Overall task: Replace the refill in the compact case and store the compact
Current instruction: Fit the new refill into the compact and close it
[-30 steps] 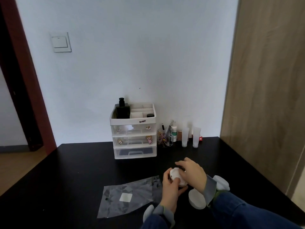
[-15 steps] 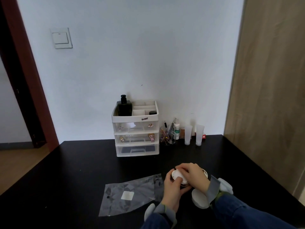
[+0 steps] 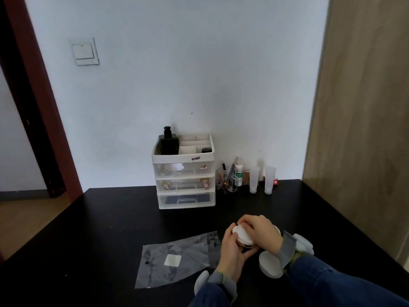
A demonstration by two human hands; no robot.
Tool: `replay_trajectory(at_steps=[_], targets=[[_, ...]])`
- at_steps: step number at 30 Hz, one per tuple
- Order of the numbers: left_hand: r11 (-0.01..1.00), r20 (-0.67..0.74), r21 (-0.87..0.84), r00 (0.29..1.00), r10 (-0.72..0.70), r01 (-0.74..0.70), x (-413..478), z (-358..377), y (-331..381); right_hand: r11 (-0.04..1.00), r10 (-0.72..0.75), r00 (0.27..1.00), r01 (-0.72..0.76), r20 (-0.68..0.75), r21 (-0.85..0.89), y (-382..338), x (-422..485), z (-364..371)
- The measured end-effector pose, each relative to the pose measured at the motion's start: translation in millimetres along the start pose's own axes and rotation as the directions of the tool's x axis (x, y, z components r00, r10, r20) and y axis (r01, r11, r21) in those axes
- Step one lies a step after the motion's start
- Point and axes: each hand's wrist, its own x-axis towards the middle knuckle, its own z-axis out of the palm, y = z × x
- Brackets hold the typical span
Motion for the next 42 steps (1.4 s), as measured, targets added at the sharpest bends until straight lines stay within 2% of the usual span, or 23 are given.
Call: replay_trajectory(at_steps=[6,10,14,19,24,31,35,37,40,42], targets=[[1.000,-0.009,-0.006,1.000,0.022,-0.022,-0.8,-0.1,-1.7,1.000,-0.001,0.999,0.001,-0.040,-0.001,1.7,-0.1,-0.2],[1.000,0.006,0.007,1.000,0.025,-0.025,0.1,-0.4,-2.6,1.000,-0.021,1.000,0.021,0.010,-0.008,2.7,0.4,-1.8],[1.000,0.004,0.010,1.000,0.024,-0.024,0.6,-0.5,-2.3,1.000,-0.019,1.000,0.019,-0.019,0.020,4.1,-0.8,2.0],[0.999,0.015,0.038,0.999,0.037,-0.037,1.1,-1.2,-4.1,0.994,-0.027,0.998,0.033,-0.059,0.102,4.4,-4.6,6.2],[0.987,0.071,0.114,0.992,0.106,-0.113,1.1,-5.0,-7.7,0.978,-0.024,0.993,0.047,-0.113,0.206,4.4,-7.3,12.0],[0.988,0.061,0.105,0.992,0.106,-0.112,6.2,-5.4,-9.0,0.941,0.040,0.997,-0.017,-0.062,0.337,4.1,-4.0,7.0],[0.987,0.052,0.121,0.994,0.098,-0.104,8.6,-6.5,-10.1,0.880,0.122,0.990,-0.139,0.068,0.453,3.7,-2.9,-1.6],[0.986,0.045,0.131,0.994,0.095,-0.100,9.1,-6.8,-9.6,0.806,0.138,0.977,-0.205,0.161,0.555,3.6,-1.6,-6.4],[0.984,0.058,0.146,0.993,0.098,-0.106,8.2,-5.8,-9.6,0.625,0.151,0.938,-0.335,0.312,0.705,5.1,-0.3,-12.4],[0.984,0.052,0.144,0.994,0.100,-0.106,8.1,-5.1,-9.5,0.605,0.169,0.936,-0.346,0.309,0.717,6.3,0.7,-12.0]])
